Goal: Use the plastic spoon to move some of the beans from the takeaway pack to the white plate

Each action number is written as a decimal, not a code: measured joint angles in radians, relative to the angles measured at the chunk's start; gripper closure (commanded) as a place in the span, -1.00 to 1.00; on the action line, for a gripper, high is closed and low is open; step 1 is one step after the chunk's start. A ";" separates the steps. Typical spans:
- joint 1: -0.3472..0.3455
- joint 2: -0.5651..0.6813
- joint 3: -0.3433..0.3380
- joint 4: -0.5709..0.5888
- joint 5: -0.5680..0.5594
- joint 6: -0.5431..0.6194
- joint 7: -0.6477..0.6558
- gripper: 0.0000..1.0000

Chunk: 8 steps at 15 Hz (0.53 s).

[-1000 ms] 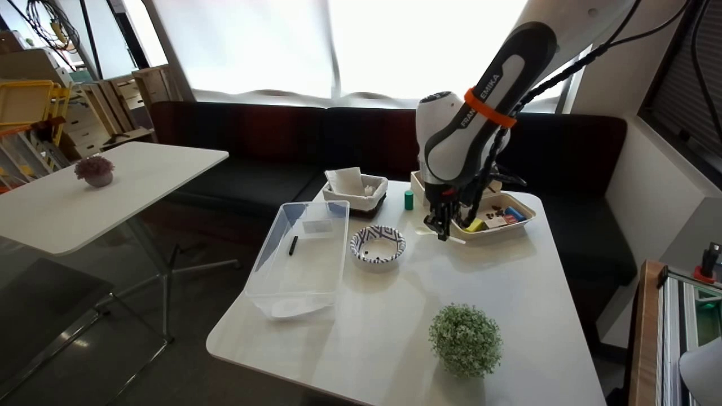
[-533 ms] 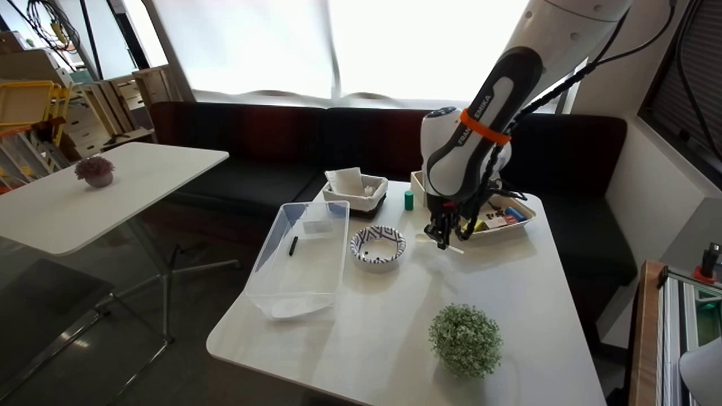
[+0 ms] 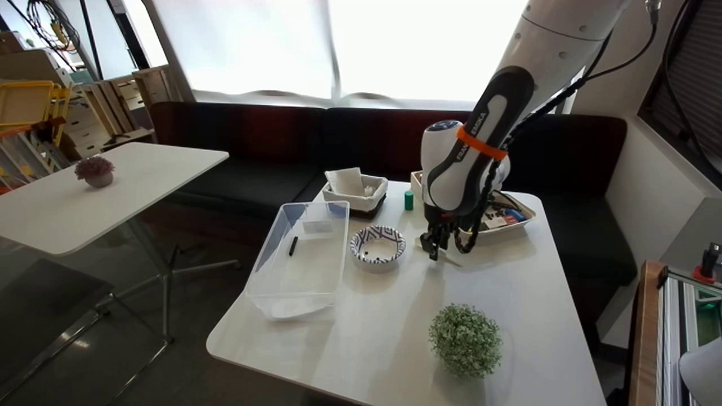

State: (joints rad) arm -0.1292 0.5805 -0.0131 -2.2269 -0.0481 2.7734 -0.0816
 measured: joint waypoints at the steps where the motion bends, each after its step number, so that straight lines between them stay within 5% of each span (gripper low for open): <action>1: -0.001 -0.016 0.002 0.000 0.002 -0.001 0.000 -0.84; 3: -0.002 -0.068 0.004 -0.001 0.013 -0.031 0.001 -1.00; 8: 0.001 -0.243 -0.008 -0.012 0.031 -0.187 0.021 -1.00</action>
State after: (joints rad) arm -0.1277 0.3371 -0.0208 -2.2394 -0.0176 2.5867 -0.0609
